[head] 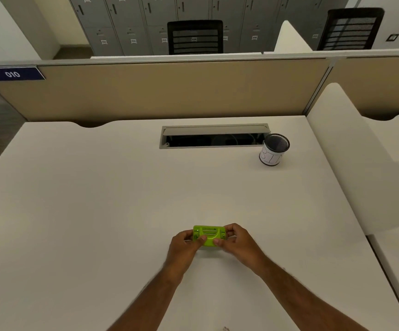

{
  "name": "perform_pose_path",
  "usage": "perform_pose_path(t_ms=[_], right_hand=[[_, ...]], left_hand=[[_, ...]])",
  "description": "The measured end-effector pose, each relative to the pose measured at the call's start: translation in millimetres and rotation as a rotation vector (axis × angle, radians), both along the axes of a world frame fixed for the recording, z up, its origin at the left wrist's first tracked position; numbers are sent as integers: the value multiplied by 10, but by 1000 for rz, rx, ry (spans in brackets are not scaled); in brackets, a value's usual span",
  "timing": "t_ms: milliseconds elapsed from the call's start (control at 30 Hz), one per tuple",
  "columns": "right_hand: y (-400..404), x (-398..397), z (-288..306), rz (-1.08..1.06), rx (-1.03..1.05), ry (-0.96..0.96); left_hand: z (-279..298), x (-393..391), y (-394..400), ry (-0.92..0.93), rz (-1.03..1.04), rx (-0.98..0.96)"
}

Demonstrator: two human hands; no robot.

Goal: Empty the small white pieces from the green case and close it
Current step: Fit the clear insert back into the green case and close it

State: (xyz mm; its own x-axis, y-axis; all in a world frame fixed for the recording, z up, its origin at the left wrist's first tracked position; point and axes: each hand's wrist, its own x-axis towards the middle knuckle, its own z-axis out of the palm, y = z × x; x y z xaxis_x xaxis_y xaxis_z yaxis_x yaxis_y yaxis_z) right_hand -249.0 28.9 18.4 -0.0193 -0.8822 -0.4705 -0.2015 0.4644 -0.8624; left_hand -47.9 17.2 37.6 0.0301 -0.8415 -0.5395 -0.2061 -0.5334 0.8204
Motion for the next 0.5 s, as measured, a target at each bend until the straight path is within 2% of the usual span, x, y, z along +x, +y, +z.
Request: perform_pose_path(t_ms=[500], right_hand=[[21, 19, -259, -32, -58, 186]], left_hand=[[-191, -12, -21, -162, -13, -60]])
